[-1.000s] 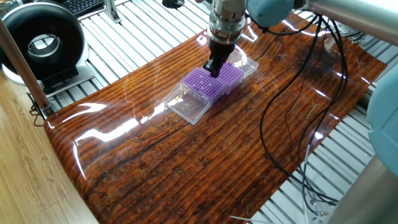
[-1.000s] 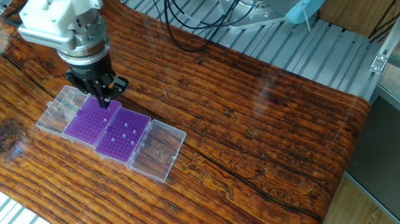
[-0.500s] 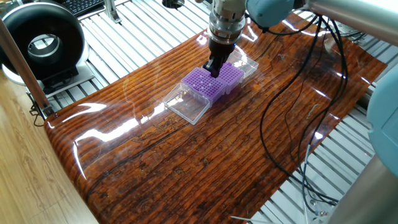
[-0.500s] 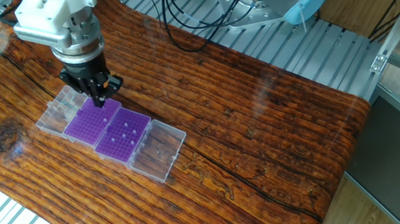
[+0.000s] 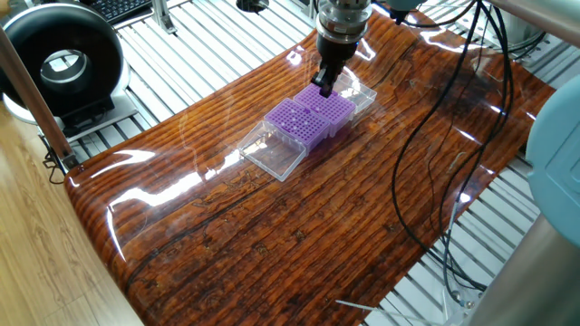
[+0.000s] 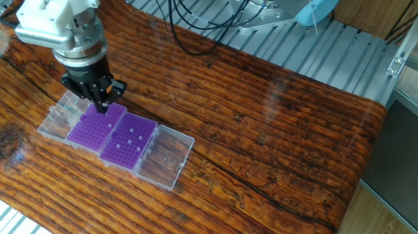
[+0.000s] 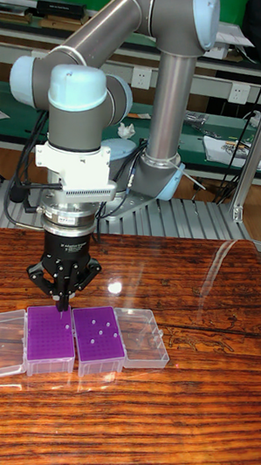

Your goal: Transfer all small pipette tips from one holder to another

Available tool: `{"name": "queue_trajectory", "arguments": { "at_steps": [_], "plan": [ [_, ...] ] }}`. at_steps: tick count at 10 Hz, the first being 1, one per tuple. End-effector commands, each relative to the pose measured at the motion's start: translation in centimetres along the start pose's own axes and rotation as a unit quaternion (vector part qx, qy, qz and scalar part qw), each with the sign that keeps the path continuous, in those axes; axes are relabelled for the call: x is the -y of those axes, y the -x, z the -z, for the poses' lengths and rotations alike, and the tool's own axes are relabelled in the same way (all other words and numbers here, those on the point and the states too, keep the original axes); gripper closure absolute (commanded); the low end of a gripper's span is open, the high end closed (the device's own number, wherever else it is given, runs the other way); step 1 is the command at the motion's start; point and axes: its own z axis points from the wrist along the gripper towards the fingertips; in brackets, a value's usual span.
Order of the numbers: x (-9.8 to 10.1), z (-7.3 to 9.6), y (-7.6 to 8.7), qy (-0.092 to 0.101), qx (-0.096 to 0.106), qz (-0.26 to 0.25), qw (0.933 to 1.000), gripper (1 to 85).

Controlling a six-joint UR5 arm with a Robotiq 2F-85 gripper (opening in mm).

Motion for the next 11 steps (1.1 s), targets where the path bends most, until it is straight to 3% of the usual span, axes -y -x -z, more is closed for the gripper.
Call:
{"name": "queue_trajectory", "arguments": {
  "at_steps": [1,11],
  "plan": [
    [0.07,-0.50,0.23,0.004,0.010,-0.002,0.9999,84.3],
    [-0.10,-1.39,0.78,0.010,0.027,-0.001,0.9996,84.3]
  ]
}}
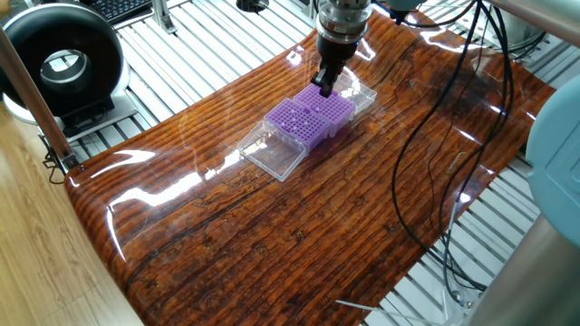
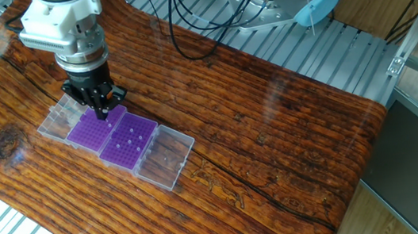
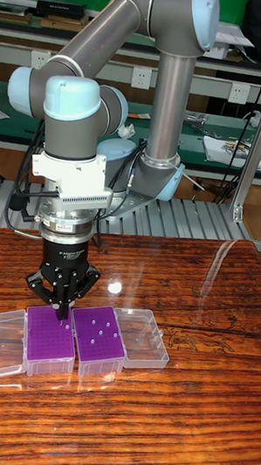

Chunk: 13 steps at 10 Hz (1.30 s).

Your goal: Transfer all small pipette tips from one holder to another

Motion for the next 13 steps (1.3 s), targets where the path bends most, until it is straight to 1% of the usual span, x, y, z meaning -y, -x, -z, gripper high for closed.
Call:
{"name": "queue_trajectory", "arguments": {
  "at_steps": [1,5,7,13],
  "plan": [
    [-0.01,0.04,0.21,0.004,0.006,-0.003,1.0000,84.3],
    [-0.06,0.09,0.20,0.005,0.007,-0.003,1.0000,84.3],
    [-0.22,0.10,0.41,0.008,0.011,-0.001,0.9999,84.3],
    [-0.23,-0.18,0.67,0.010,0.019,0.002,0.9998,84.3]
  ]
}}
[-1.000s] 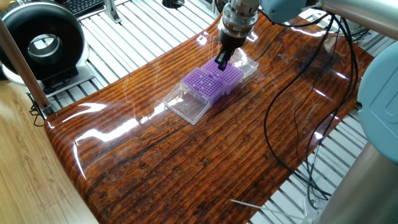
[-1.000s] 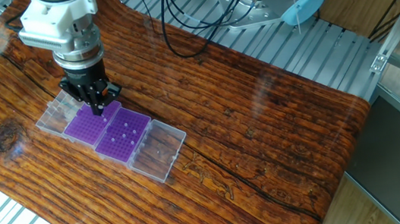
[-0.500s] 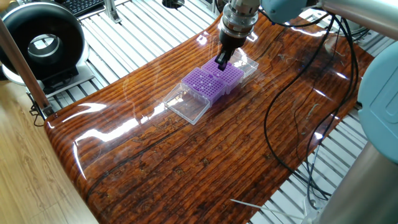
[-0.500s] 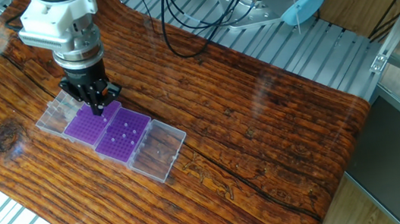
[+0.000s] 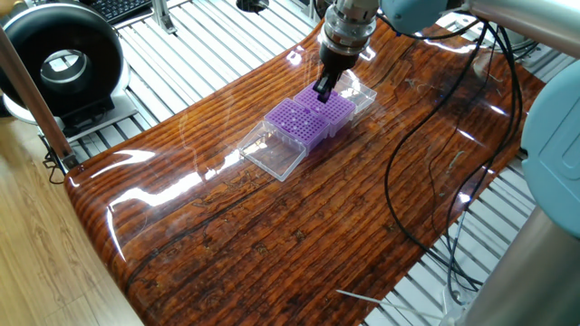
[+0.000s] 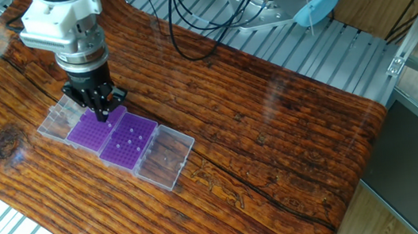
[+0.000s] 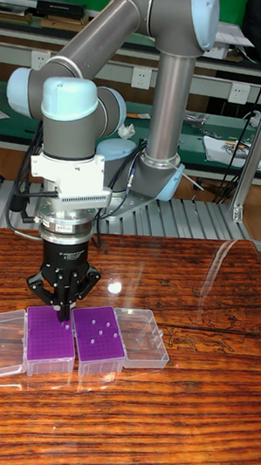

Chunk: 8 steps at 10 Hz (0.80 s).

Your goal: Transfer all small pipette tips from one holder to another

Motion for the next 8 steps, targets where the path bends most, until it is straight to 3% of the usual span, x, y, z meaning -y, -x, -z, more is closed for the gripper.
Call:
{"name": "queue_trajectory", "arguments": {
  "at_steps": [1,8],
  "plan": [
    [-0.06,-0.01,0.32,0.004,0.008,-0.002,1.0000,84.3],
    [-0.40,-0.21,0.91,0.011,0.021,-0.002,0.9997,84.3]
  ]
}}
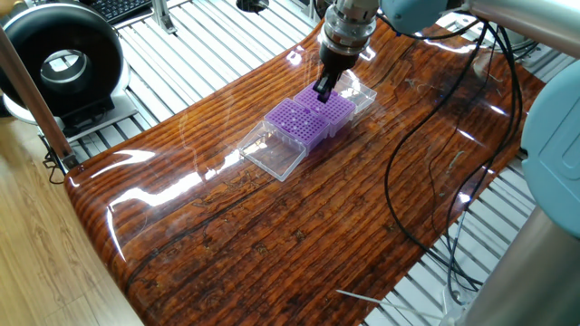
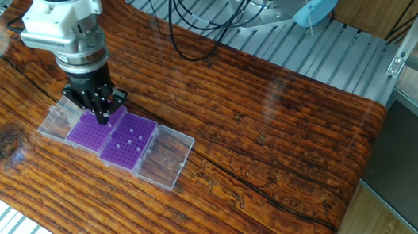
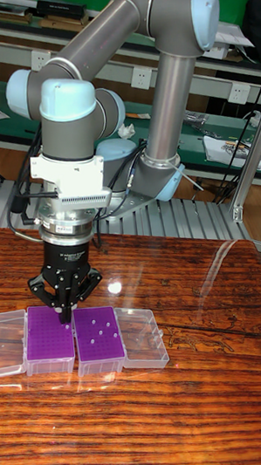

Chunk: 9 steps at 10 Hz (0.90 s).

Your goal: Transfer all small pipette tips from one holder to another

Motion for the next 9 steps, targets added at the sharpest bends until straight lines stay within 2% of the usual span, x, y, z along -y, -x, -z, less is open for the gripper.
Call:
{"name": "queue_trajectory", "arguments": {
  "at_steps": [1,4,9],
  "plan": [
    [-0.1,0.0,0.4,0.005,0.009,-0.005,0.9999,84.3],
    [0.5,0.0,-0.5,-0.005,-0.004,-0.004,1.0000,84.3],
    [0.3,-0.1,-0.6,0.000,-0.002,-0.012,0.9999,84.3]
  ]
}}
